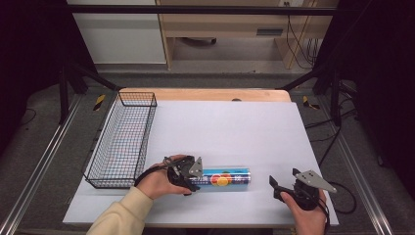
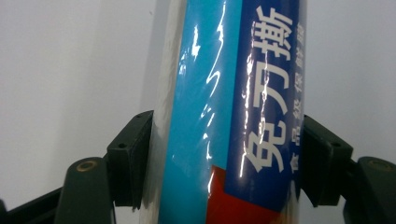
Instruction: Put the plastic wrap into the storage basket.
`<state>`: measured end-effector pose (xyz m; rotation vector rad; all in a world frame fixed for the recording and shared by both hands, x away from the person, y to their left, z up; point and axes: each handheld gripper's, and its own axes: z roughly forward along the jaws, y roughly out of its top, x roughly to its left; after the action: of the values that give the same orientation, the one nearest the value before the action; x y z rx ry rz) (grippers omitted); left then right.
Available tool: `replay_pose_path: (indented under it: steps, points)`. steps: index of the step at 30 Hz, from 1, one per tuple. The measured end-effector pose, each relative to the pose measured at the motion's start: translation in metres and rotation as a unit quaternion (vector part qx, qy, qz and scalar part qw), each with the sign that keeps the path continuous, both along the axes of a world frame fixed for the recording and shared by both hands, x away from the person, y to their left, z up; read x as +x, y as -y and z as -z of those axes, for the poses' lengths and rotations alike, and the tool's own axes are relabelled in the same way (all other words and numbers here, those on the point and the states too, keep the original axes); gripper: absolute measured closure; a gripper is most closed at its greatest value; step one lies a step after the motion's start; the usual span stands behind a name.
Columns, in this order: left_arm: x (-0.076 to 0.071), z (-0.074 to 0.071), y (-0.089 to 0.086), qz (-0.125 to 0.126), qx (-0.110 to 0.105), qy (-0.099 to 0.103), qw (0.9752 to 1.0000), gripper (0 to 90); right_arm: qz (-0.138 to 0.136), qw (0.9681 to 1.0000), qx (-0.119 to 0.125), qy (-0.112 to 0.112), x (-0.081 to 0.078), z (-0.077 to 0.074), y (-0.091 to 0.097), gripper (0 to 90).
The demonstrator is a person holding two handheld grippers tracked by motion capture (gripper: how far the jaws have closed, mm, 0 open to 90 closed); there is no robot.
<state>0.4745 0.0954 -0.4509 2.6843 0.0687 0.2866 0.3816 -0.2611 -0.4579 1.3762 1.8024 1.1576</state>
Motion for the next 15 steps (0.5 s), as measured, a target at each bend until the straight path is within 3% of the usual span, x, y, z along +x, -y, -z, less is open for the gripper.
replay_pose_path:
  steps: [11,15]
  points:
    - [-0.0066,-0.0011,-0.001,0.004,-0.005,0.005,1.0,30.2,0.0,1.0,0.001,0.003,-0.0006,-0.0011,-0.0006,12.8]
    - [-0.0097,-0.0034,-0.0018,0.003,-0.011,-0.003,0.9999,30.4,0.001,1.0,0.002,0.005,-0.0008,-0.0012,0.0003,12.9]
